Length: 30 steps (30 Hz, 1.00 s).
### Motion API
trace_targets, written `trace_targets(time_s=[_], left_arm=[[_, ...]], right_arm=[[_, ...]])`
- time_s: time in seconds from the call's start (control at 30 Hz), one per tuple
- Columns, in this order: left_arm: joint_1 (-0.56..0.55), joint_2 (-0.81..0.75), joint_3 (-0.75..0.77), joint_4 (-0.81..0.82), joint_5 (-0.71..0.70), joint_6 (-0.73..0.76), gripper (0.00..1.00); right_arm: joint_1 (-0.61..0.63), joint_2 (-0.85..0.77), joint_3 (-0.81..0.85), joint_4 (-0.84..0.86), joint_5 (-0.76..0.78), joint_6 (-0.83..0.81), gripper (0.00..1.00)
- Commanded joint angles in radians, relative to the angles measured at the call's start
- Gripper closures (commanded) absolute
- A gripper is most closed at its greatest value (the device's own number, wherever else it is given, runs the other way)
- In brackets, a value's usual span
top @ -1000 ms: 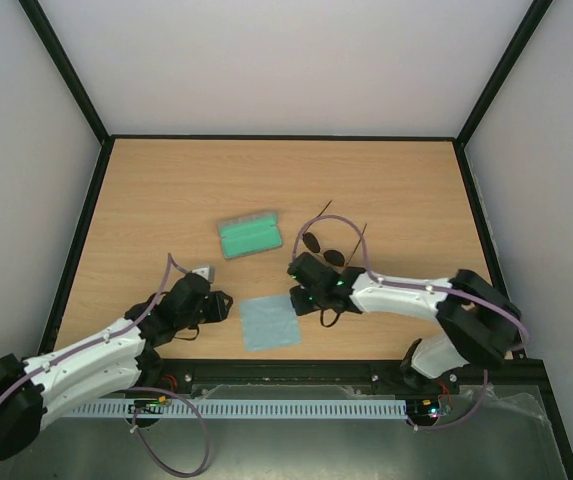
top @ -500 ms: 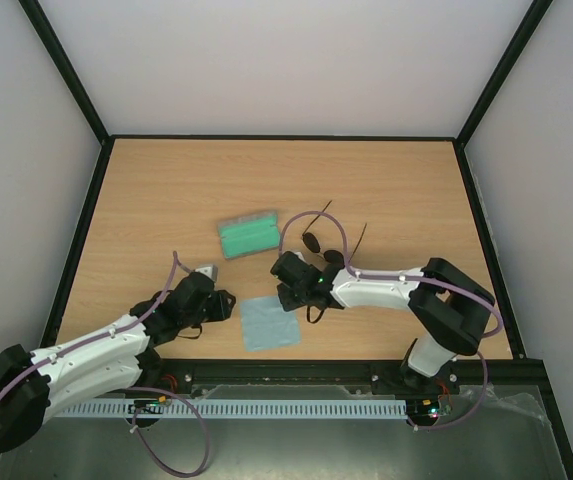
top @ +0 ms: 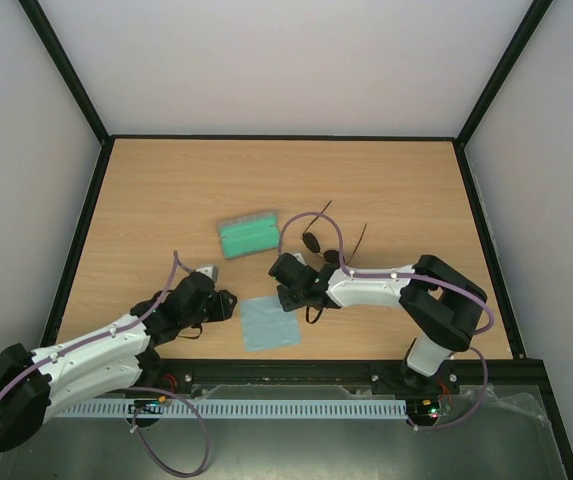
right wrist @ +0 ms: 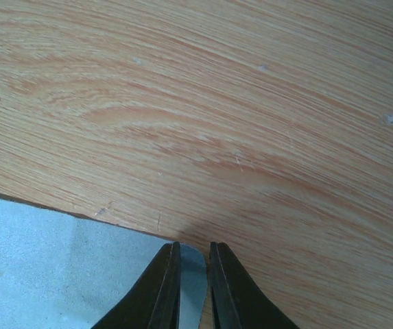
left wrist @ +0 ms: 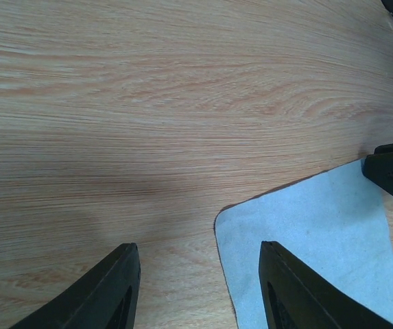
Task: Organize the sunglasses
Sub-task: Move the glasses cleaning cloth to the center of the board.
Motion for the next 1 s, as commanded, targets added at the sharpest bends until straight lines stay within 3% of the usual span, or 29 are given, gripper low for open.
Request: trace_targets(time_s=[0.0,0.33,0.8,0.97], left_arm=[[-0.005,-0.009,0.017,0.008,0.004,0.002,0.49],[-0.005,0.002,0.02,0.023,0.013,0.0,0.5],[-0.007,0.068,0.037,0.07,0.036,0.007,0.49],[-0.008,0.141,0.071,0.122,0.043,0.022,0.43]], right_arm=[[0.007,0.02,0.0,-0.022,0.018,0.013,0.86],[0.006,0.005,-0.02,-0.025,0.036,0.02,0.98],[-0.035,0.016,-0.011,-0.026,0.129,0.013,0.99],[-0.057,0.017,0.004,-0.017,0.12,0.003,0.99]])
